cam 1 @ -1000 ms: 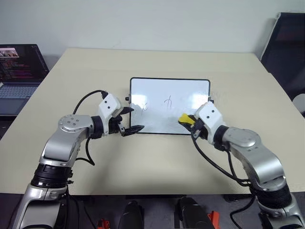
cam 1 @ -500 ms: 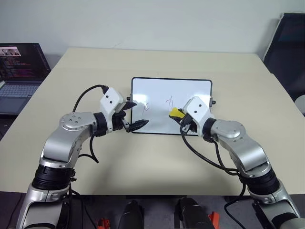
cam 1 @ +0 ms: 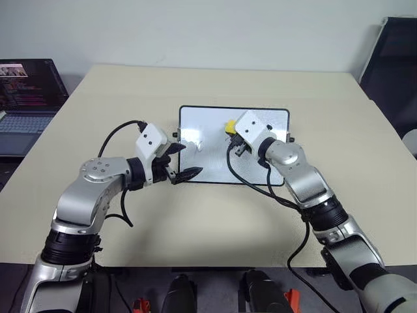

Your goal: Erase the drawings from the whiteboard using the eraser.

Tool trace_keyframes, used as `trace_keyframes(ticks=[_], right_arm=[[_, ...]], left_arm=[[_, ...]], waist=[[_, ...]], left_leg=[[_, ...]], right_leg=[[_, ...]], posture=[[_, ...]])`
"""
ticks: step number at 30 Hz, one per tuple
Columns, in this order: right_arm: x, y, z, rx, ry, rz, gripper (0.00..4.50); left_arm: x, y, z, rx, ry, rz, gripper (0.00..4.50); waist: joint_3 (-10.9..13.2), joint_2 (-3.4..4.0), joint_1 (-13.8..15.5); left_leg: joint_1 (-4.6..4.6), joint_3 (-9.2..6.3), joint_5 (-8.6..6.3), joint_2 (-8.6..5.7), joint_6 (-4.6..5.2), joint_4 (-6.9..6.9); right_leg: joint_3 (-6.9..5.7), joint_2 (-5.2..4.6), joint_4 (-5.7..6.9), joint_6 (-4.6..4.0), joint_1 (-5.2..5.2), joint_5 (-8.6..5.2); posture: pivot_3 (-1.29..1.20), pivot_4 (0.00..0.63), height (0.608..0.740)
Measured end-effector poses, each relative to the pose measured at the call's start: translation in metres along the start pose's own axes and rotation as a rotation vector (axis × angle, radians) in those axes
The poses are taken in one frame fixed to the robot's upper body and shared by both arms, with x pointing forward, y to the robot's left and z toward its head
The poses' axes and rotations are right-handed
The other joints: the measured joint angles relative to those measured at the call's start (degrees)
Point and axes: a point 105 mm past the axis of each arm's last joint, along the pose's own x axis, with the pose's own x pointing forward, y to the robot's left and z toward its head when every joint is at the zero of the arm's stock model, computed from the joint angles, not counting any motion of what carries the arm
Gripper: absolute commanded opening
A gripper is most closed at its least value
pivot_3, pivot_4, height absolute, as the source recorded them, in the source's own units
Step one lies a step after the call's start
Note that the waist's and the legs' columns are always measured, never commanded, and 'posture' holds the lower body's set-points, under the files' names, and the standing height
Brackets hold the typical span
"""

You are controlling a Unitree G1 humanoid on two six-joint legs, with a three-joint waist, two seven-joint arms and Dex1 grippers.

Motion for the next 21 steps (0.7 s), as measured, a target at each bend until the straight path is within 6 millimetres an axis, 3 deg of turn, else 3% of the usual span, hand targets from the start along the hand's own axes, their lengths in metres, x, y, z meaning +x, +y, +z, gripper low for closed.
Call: trace_keyframes(ticks=[6,10,15,21], right_arm=[[-0.007,0.031,-0.013,-0.045,0.046,0.177,0.98],[-0.004,0.022,-0.015,-0.082,0.053,0.106,0.98],[-0.001,-0.020,-0.012,-0.115,0.049,-0.092,0.98],[-0.008,-0.007,-0.017,-0.105,0.064,0.019,0.98]], left_arm=[[-0.001,-0.002,-0.003,-0.002,0.007,0.000,4.50],[-0.001,-0.003,-0.002,0.002,0.004,-0.002,4.50],[-0.002,-0.003,-0.003,0.000,0.008,-0.006,4.50],[-0.003,-0.004,-0.003,0.002,0.002,-0.018,4.50]], waist=[[-0.01,-0.01,0.03],[-0.01,-0.01,0.02],[-0.01,-0.02,0.10],[-0.03,-0.04,0.04]], left_leg=[[0.04,-0.02,0.01,0.00,0.00,0.12],[0.10,-0.02,0.08,0.00,0.03,0.23],[0.10,-0.02,0.21,0.00,0.00,0.31],[0.11,-0.02,0.20,0.01,0.00,0.22]], right_leg=[[-0.01,0.01,0.06,0.15,0.07,-0.12],[0.00,0.01,0.06,-0.15,0.14,-0.10],[0.01,0.00,0.00,-0.18,0.19,0.05],[0.00,0.01,0.00,-0.12,0.20,0.00]], posture=[[0.00,0.150,0.740],[0.00,0.150,0.740],[0.00,0.150,0.740],[0.00,0.150,0.740]])
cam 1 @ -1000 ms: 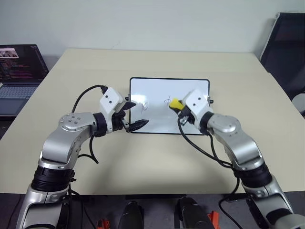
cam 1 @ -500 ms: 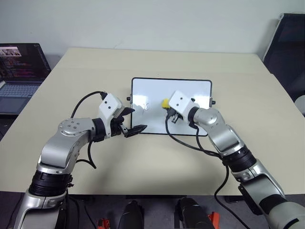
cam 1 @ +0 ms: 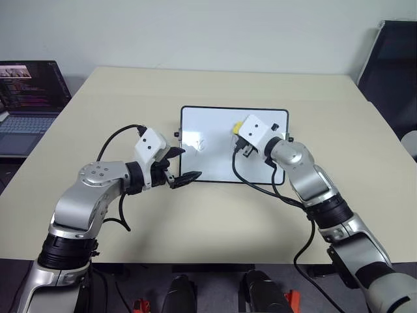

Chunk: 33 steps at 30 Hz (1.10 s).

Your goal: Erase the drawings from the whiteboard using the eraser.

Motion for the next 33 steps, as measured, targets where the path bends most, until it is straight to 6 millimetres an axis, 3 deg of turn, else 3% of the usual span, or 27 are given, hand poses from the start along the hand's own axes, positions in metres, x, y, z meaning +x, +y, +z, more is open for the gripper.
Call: trace_keyframes(ticks=[4,6,9,13,15,18,22,25,29,33], right_arm=[[-0.007,0.027,-0.005,-0.034,0.027,0.169,0.98],[-0.007,0.031,-0.005,-0.038,0.030,0.180,0.98],[0.001,0.020,0.001,-0.061,0.009,0.070,0.98],[0.002,-0.012,0.004,-0.068,-0.001,-0.100,0.98],[0.002,-0.012,0.005,-0.065,-0.010,-0.100,0.98],[0.002,-0.004,0.008,-0.064,-0.019,-0.044,0.98],[-0.004,0.030,0.002,-0.077,0.002,0.142,0.98],[-0.006,0.040,-0.002,-0.068,0.016,0.190,0.98],[-0.001,0.034,-0.001,-0.074,0.010,0.119,0.98],[0.002,-0.003,0.005,-0.075,-0.006,-0.059,0.98]], left_arm=[[-0.001,-0.001,-0.002,-0.001,0.002,-0.007,4.50],[-0.001,-0.001,-0.003,-0.002,0.002,-0.008,4.50],[-0.001,-0.001,-0.004,-0.004,0.004,-0.008,4.50],[-0.002,-0.002,-0.006,-0.011,0.008,-0.010,4.50],[-0.002,-0.003,-0.007,-0.016,0.012,-0.010,4.50],[-0.001,-0.006,-0.003,-0.004,0.005,-0.013,4.50],[-0.001,-0.007,-0.001,-0.012,0.002,-0.018,4.50],[0.000,-0.007,0.000,-0.019,0.003,-0.016,4.50],[0.000,-0.007,0.001,-0.021,0.001,-0.019,4.50],[0.000,-0.008,0.002,-0.021,-0.002,-0.024,4.50]], waist=[[0.00,0.00,-0.03],[0.00,0.00,-0.12],[0.01,0.00,-0.18],[0.01,0.00,0.04],[0.01,0.00,0.02],[0.01,0.00,-0.01],[0.01,0.00,-0.10],[0.01,0.01,-0.13],[0.01,0.00,-0.14],[0.01,0.00,-0.10]], left_leg=[[0.02,0.00,0.00,0.00,0.00,-0.02],[0.03,0.00,0.00,-0.01,0.00,-0.01],[0.05,0.00,0.02,-0.01,0.00,0.00],[0.03,0.00,0.05,-0.01,-0.01,-0.01],[-0.01,0.00,0.04,0.00,-0.02,-0.08],[-0.01,0.00,0.04,0.00,-0.01,-0.17],[0.00,0.00,0.03,0.00,-0.01,-0.17],[0.01,0.00,0.04,-0.01,-0.02,-0.08],[0.02,0.00,0.05,0.00,-0.02,-0.05],[0.01,0.00,0.06,-0.01,-0.03,-0.04]], right_leg=[[0.00,0.00,0.00,-0.01,0.00,0.00],[0.01,0.00,0.02,-0.04,-0.02,0.02],[0.02,0.00,0.03,-0.08,-0.06,0.09],[0.01,0.00,-0.01,-0.06,-0.05,0.07],[0.02,0.00,-0.07,-0.04,-0.06,0.05],[0.00,0.00,-0.06,0.08,-0.07,0.02],[0.00,0.01,-0.03,0.09,-0.06,-0.04],[0.01,0.01,0.01,0.01,-0.04,-0.05],[0.01,0.01,0.00,-0.08,-0.06,0.06],[0.02,0.01,0.00,-0.08,-0.07,0.09]], posture=[[0.00,0.150,0.740],[0.00,0.150,0.740],[0.00,0.150,0.740],[0.00,0.150,0.740],[0.00,0.150,0.740],[0.00,0.150,0.740],[0.00,0.150,0.740],[0.00,0.150,0.740],[0.00,0.150,0.740],[0.00,0.150,0.740]])
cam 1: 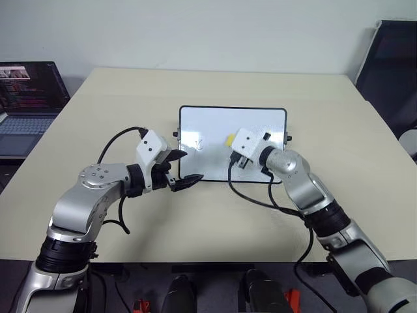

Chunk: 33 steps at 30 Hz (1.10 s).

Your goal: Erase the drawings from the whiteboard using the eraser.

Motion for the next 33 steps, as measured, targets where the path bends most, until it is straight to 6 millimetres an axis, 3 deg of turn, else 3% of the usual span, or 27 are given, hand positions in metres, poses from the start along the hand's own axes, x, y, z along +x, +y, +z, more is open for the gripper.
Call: trace_keyframes(ticks=[3,9,13,17,20,25,33], right_arm=[[-0.001,-0.008,-0.001,0.008,-0.002,-0.022,0.98],[-0.009,0.020,0.000,0.063,-0.017,0.108,0.98],[-0.013,0.017,-0.003,0.181,-0.023,0.086,0.98],[-0.031,0.001,0.011,0.370,-0.109,0.077,0.98],[-0.056,0.005,0.029,0.463,-0.198,0.182,0.98],[-0.085,0.011,0.021,0.509,-0.165,0.278,0.98],[-0.097,0.027,0.023,0.534,-0.173,0.349,0.98]], left_arm=[[0.000,0.000,0.000,0.001,-0.001,-0.003,4.50],[-0.004,0.003,-0.007,-0.009,0.007,0.001,4.50],[-0.017,0.016,-0.011,-0.027,0.011,0.057,4.50],[-0.028,0.024,-0.010,-0.051,-0.018,0.094,4.50],[-0.034,0.026,-0.009,-0.073,-0.040,0.091,4.50],[-0.042,0.031,-0.016,-0.088,-0.015,0.103,4.50],[-0.054,0.041,-0.029,-0.076,0.052,0.171,4.50]], waist=[[0.00,0.00,0.07],[0.00,0.00,-0.06],[0.01,0.01,-0.03],[0.02,0.01,0.12],[0.02,0.02,0.20],[0.02,0.02,0.16],[0.02,0.02,-0.02]], left_leg=[[-0.01,0.00,-0.01,0.01,0.00,-0.10],[-0.01,0.00,-0.04,0.01,-0.01,-0.23],[-0.02,0.00,-0.03,0.00,-0.01,-0.16],[-0.05,-0.01,-0.03,0.01,-0.01,-0.15],[-0.07,-0.03,-0.04,0.02,-0.02,-0.19],[-0.07,-0.03,-0.05,0.02,-0.03,-0.17],[-0.08,0.00,-0.05,0.02,-0.04,-0.17]], right_leg=[[0.00,0.00,-0.06,0.06,0.00,-0.06],[-0.03,0.00,-0.01,0.32,-0.03,-0.11],[-0.01,0.00,0.02,0.08,-0.04,-0.24],[-0.03,0.00,0.01,0.08,-0.04,-0.24],[-0.05,0.00,-0.01,0.10,-0.04,-0.24],[-0.04,-0.01,-0.01,0.05,-0.06,-0.27],[-0.02,-0.01,-0.04,0.00,-0.14,-0.26]], posture=[[0.00,0.150,0.740],[0.00,0.150,0.740],[0.00,0.150,0.740],[0.00,0.150,0.740],[0.00,0.150,0.740],[0.00,0.150,0.740],[0.00,0.150,0.740]])
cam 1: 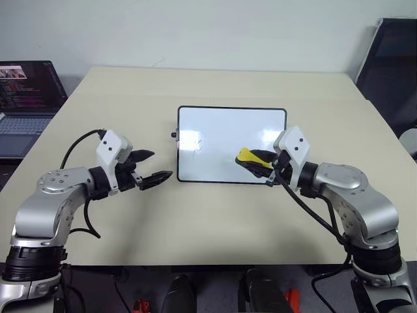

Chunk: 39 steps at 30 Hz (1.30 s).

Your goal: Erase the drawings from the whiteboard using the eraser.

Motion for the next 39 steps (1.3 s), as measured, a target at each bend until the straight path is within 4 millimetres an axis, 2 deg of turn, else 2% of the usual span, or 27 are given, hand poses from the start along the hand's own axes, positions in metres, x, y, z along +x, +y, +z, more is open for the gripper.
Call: trace_keyframes(ticks=[7,16,20,26,29,34,36,39], right_arm=[[0.008,0.015,-0.007,0.027,-0.012,0.046,0.98],[0.026,0.021,-0.004,-0.090,-0.015,0.087,0.98],[0.050,0.009,-0.001,-0.213,0.006,0.041,0.98],[0.100,0.008,0.018,-0.374,-0.003,0.035,0.98],[0.114,0.002,0.022,-0.409,-0.003,0.009,0.98],[0.136,-0.020,0.024,-0.477,0.032,-0.094,0.98],[0.140,-0.025,0.019,-0.489,0.052,-0.113,0.98],[0.144,-0.022,0.007,-0.487,0.089,-0.085,0.98]], left_arm=[[-0.006,0.007,-0.004,-0.017,0.003,0.054,4.50],[-0.013,0.005,-0.014,-0.034,0.019,0.076,4.50],[-0.012,0.002,-0.013,-0.022,0.017,0.074,4.50],[-0.007,-0.002,-0.013,-0.002,0.022,0.048,4.50],[-0.005,-0.005,-0.014,0.000,0.028,0.035,4.50],[-0.002,-0.008,-0.012,0.012,0.029,0.014,4.50],[-0.001,-0.008,-0.012,0.016,0.029,0.012,4.50],[0.000,-0.009,-0.013,0.017,0.035,0.007,4.50]], waist=[[0.01,-0.02,0.05],[0.01,-0.02,0.04],[0.01,-0.02,-0.05],[0.02,-0.02,-0.11],[0.02,-0.02,0.14],[0.02,-0.02,0.04],[0.02,-0.02,0.02],[0.03,0.00,-0.01]], left_leg=[[-0.03,0.01,0.00,0.00,0.00,0.01],[-0.03,0.02,0.00,0.01,0.00,0.01],[-0.03,0.03,0.00,0.01,0.00,0.01],[-0.04,0.03,0.00,0.02,0.00,-0.01],[-0.06,0.03,0.00,0.01,-0.01,-0.02],[-0.06,0.03,0.00,0.02,0.00,-0.02],[-0.06,0.03,0.00,0.02,0.00,-0.02],[-0.07,0.03,0.00,0.02,0.00,-0.05]], right_leg=[[0.00,0.00,0.01,0.00,-0.04,0.00],[0.00,0.00,0.01,0.00,-0.05,0.00],[0.00,0.00,0.04,-0.03,-0.09,0.02],[-0.01,0.00,0.07,0.00,-0.12,0.04],[-0.03,0.00,0.06,0.01,-0.10,0.04],[-0.04,0.01,0.10,0.01,-0.12,0.04],[-0.04,0.01,0.11,0.01,-0.12,0.04],[-0.03,0.01,0.10,0.19,-0.13,0.14]], posture=[[0.00,0.150,0.740],[0.00,0.150,0.740],[0.00,0.150,0.740],[0.00,0.150,0.740],[0.00,0.150,0.740],[0.00,0.150,0.740],[0.00,0.150,0.740],[0.00,0.150,0.740]])
